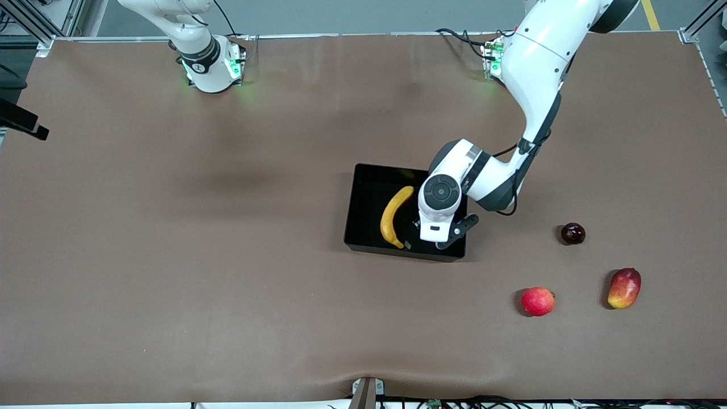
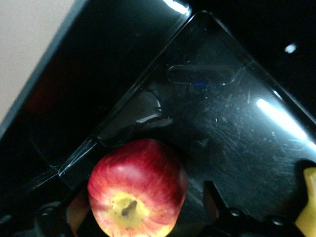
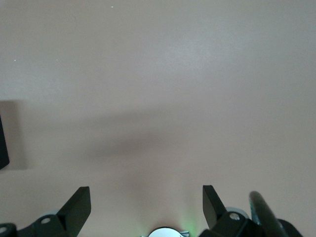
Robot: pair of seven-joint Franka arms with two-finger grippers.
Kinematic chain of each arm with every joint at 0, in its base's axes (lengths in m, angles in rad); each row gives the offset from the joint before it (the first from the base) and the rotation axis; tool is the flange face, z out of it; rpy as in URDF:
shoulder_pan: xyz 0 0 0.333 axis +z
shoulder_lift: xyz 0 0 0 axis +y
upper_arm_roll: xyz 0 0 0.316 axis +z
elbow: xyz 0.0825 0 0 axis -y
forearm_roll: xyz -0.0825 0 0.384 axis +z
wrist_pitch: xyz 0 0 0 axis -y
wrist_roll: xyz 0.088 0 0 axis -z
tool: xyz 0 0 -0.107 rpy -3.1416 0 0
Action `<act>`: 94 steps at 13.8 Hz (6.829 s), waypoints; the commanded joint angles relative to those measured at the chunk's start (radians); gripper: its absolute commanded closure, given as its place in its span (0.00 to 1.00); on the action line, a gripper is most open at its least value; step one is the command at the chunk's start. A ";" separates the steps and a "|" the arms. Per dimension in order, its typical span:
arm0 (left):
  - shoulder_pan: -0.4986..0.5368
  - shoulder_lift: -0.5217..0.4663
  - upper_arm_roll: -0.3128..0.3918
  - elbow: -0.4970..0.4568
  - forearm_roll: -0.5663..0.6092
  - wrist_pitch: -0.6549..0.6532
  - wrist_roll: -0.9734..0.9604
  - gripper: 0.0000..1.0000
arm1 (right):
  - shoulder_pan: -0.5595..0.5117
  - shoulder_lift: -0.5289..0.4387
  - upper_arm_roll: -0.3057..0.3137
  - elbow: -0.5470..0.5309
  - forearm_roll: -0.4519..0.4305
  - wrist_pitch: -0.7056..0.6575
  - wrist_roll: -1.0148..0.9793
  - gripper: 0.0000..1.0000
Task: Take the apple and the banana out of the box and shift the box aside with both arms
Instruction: 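Lower the left gripper and grasp the red apple in the tray, then lift the apple out of the tray toward the mango with the left gripper, then lower the apple beside the mango and open the left gripper, then move the left gripper back over the tray above the yellow banana, then grasp the banana with the left gripper while the right gripper reaches out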
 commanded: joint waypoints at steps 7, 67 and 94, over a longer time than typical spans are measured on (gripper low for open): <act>0.008 -0.143 0.002 0.022 0.025 -0.029 0.025 1.00 | -0.015 0.001 0.007 0.000 0.021 -0.002 0.004 0.00; 0.220 -0.004 -0.366 0.135 0.182 0.047 0.690 0.00 | -0.006 0.050 0.010 0.023 0.029 0.003 0.000 0.00; 0.061 -0.079 -0.257 0.144 0.219 -0.009 0.611 1.00 | 0.086 0.251 0.008 0.003 0.045 0.095 0.010 0.00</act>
